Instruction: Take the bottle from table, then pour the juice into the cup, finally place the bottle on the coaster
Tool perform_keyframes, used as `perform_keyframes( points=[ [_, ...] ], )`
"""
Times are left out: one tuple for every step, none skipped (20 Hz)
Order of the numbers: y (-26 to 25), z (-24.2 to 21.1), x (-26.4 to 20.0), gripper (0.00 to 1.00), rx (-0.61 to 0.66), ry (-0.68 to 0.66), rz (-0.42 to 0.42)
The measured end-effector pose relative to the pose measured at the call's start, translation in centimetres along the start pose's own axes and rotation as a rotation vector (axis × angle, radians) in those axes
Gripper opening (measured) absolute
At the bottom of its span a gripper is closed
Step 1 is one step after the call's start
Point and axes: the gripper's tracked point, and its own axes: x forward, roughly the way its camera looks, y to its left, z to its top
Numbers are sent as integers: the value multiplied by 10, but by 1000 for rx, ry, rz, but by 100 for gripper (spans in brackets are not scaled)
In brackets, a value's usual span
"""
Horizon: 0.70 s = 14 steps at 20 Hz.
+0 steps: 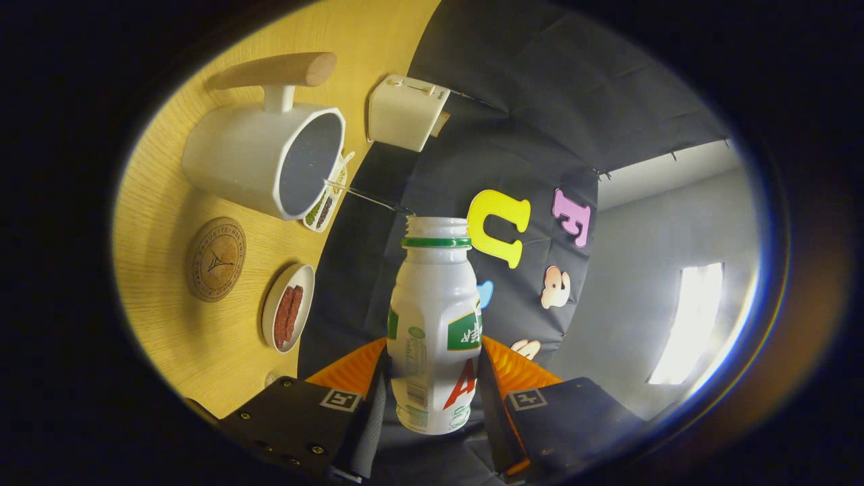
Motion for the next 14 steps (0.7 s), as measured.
perform_keyframes(
  points=[
    [0, 1, 0, 64, -11, -2, -2],
    [0, 3, 0, 64, -24, -4, -5],
    [1, 5, -1, 64, -34, -8, -6],
    [5, 4, 1, 64, -41, -10, -8],
    [6, 5, 2, 64, -48, -11, -10],
    [6, 5, 2, 64, -52, -12, -11],
    [5, 6, 2, 64, -57, -13, -11],
    [5, 6, 2, 64, -65, -15, -14],
    [5, 8, 2, 64, -78, -19, -18],
    [5, 10, 2, 64, -94, -23, -21],
    [6, 12, 2, 64, -111, -29, -23],
    [7, 12, 1, 64, -127, -35, -25],
    [7, 15, 2, 64, -140, -41, -26],
    [8, 17, 2, 64, -152, -46, -25]
  ],
)
